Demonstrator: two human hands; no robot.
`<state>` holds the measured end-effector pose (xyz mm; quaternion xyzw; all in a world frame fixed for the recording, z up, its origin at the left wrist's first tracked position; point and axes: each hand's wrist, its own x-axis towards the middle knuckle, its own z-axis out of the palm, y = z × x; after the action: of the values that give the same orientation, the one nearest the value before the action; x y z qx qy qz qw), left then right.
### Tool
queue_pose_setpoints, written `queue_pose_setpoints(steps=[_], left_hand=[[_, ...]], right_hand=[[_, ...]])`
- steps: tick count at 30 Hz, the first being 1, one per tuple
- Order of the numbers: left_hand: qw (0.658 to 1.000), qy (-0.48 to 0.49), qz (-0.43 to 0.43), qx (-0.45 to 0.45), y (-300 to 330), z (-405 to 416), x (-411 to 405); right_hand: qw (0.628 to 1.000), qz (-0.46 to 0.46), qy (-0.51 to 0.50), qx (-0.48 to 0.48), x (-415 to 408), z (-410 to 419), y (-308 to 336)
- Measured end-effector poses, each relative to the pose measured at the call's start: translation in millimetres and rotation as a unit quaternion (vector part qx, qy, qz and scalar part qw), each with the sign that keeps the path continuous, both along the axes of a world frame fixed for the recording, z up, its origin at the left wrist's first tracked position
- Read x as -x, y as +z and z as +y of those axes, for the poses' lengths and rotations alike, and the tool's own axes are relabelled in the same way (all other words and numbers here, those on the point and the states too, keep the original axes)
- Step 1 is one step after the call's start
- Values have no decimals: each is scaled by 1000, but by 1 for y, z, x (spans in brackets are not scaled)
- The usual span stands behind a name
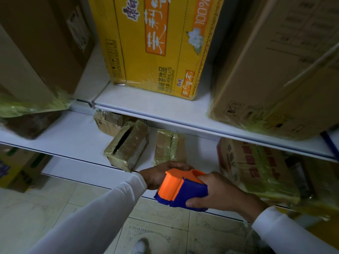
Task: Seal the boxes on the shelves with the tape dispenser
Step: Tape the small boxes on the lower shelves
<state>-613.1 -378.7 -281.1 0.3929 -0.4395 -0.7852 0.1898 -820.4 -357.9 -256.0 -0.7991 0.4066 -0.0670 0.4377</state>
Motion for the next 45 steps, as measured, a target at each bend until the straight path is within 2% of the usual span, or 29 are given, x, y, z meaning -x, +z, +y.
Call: queue_pose_setpoints(steps=[9, 14, 18, 25, 33, 45], left_hand=[[997, -13, -44, 66, -6, -2, 0], [996, 3, -58, 74, -10, -4, -1], [996, 16, -66, 56, -12, -5, -1], [999, 14, -49, -2, -12, -7, -2], [998, 38, -44, 33, -14, -7, -6], [995, 77, -24, 61, -10, -9, -7]], right_hand=[[997, 48, 31, 47, 4, 3, -3], [990, 85, 54, 101, 2, 2, -6], [988, 81, 69, 112, 1, 0, -8], [986, 80, 85, 121, -3, -2, -6], [968, 121, 114, 187, -11, -2, -5], [962, 101, 104, 232, -9, -2, -8]])
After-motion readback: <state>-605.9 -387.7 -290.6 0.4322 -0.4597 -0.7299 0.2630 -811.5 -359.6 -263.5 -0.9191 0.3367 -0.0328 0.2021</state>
